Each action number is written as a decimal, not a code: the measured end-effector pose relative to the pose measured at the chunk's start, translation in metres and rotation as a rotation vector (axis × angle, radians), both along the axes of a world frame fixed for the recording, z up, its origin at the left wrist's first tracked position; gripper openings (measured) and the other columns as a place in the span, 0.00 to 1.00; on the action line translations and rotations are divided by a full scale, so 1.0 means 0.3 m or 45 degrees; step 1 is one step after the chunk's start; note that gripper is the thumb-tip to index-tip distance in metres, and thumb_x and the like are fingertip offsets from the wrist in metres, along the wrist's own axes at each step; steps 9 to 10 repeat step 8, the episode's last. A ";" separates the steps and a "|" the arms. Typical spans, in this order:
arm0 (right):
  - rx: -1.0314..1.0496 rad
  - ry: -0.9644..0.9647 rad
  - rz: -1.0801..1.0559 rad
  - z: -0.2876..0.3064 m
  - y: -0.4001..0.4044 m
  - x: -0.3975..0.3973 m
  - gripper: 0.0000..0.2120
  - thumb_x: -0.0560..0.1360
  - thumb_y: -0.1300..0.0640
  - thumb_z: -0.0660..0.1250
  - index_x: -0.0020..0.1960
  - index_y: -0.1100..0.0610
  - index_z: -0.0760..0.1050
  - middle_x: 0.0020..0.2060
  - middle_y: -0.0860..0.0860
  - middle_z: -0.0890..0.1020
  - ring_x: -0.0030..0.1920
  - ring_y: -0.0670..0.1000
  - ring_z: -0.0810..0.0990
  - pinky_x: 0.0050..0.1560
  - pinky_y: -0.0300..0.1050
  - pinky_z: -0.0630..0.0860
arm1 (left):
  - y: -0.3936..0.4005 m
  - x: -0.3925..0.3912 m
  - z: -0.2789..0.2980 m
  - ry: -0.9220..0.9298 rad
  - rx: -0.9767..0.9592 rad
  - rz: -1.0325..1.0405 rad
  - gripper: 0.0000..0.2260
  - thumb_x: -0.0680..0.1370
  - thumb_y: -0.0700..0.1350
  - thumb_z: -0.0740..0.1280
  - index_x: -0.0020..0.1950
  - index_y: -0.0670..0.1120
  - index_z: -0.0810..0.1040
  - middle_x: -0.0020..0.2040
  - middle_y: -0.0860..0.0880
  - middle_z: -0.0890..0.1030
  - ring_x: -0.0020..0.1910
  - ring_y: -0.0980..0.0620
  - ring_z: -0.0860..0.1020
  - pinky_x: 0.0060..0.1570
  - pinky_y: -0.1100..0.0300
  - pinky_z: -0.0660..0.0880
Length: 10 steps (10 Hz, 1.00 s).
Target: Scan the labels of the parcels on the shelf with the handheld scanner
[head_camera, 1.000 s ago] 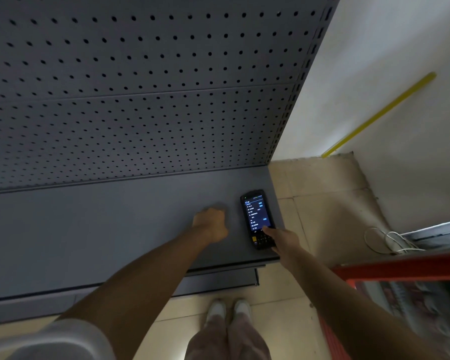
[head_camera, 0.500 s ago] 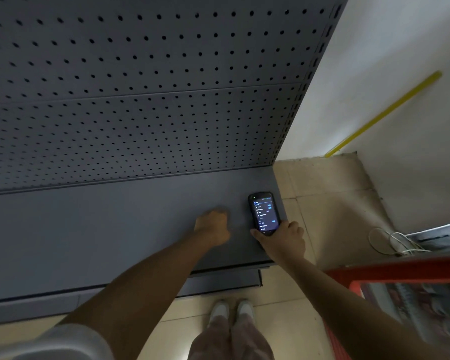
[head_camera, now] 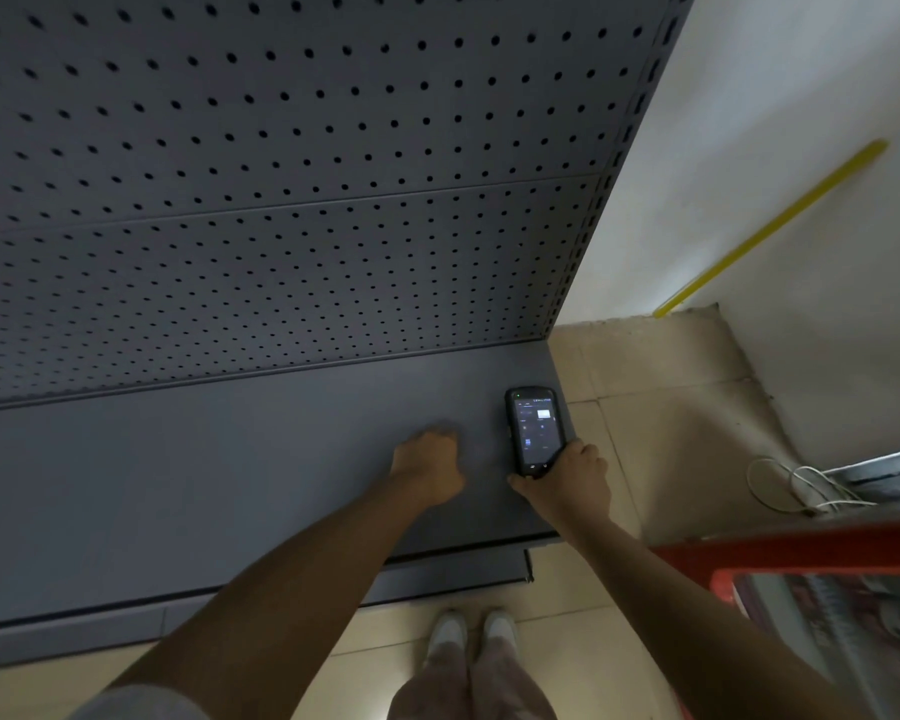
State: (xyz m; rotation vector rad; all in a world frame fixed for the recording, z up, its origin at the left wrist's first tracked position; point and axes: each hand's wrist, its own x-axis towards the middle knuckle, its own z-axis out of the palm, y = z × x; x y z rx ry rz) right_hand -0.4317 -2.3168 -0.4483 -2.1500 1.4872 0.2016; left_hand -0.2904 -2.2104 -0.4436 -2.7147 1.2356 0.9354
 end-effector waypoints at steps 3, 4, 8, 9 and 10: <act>0.020 0.053 0.035 0.000 -0.006 0.000 0.43 0.65 0.37 0.75 0.69 0.61 0.63 0.66 0.57 0.69 0.67 0.58 0.68 0.60 0.52 0.73 | -0.009 -0.008 0.024 -0.024 0.011 -0.004 0.17 0.76 0.46 0.63 0.64 0.43 0.72 0.66 0.44 0.73 0.64 0.43 0.73 0.62 0.51 0.72; 0.017 0.094 0.068 0.002 -0.011 -0.003 0.46 0.65 0.35 0.74 0.70 0.61 0.63 0.68 0.58 0.68 0.68 0.57 0.67 0.61 0.51 0.73 | -0.009 -0.006 0.040 -0.023 0.023 -0.005 0.18 0.76 0.45 0.63 0.65 0.44 0.71 0.66 0.44 0.73 0.64 0.43 0.73 0.62 0.52 0.72; -0.114 0.053 0.115 0.135 0.006 -0.074 0.38 0.71 0.37 0.69 0.71 0.59 0.63 0.65 0.58 0.70 0.65 0.58 0.68 0.59 0.50 0.71 | 0.024 -0.029 0.156 -0.154 0.035 -0.064 0.18 0.77 0.44 0.62 0.66 0.43 0.71 0.64 0.44 0.74 0.62 0.45 0.75 0.60 0.55 0.72; -0.114 0.053 0.115 0.135 0.006 -0.074 0.38 0.71 0.37 0.69 0.71 0.59 0.63 0.65 0.58 0.70 0.65 0.58 0.68 0.59 0.50 0.71 | 0.024 -0.029 0.156 -0.154 0.035 -0.064 0.18 0.77 0.44 0.62 0.66 0.43 0.71 0.64 0.44 0.74 0.62 0.45 0.75 0.60 0.55 0.72; -0.114 0.053 0.115 0.135 0.006 -0.074 0.38 0.71 0.37 0.69 0.71 0.59 0.63 0.65 0.58 0.70 0.65 0.58 0.68 0.59 0.50 0.71 | 0.024 -0.029 0.156 -0.154 0.035 -0.064 0.18 0.77 0.44 0.62 0.66 0.43 0.71 0.64 0.44 0.74 0.62 0.45 0.75 0.60 0.55 0.72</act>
